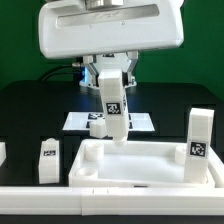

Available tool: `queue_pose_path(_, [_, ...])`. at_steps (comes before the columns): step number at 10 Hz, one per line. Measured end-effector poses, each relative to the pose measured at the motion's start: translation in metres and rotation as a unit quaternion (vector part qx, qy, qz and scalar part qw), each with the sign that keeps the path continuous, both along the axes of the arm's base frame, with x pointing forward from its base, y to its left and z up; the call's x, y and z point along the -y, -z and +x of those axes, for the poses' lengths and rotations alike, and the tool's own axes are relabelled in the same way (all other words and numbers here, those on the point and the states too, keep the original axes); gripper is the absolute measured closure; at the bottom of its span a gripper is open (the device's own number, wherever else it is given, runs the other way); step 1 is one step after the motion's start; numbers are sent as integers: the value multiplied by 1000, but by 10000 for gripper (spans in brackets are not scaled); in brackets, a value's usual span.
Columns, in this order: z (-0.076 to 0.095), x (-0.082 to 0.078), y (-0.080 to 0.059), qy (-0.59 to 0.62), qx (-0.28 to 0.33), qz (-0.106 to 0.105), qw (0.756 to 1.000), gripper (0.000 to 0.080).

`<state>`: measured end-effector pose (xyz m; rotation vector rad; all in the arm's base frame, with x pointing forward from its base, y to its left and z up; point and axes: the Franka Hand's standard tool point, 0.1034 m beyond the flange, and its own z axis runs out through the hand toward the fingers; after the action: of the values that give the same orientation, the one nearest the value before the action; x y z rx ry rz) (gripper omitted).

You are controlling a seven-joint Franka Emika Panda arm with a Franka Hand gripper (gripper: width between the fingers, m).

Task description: Assemble desk

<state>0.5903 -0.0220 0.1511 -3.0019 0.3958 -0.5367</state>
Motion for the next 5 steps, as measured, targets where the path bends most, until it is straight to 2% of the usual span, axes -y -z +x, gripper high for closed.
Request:
queue_pose_path(3, [2, 8, 0, -1, 76, -43, 996, 515])
queue_pose_path(5, [23, 25, -9, -16, 70, -47, 996, 515])
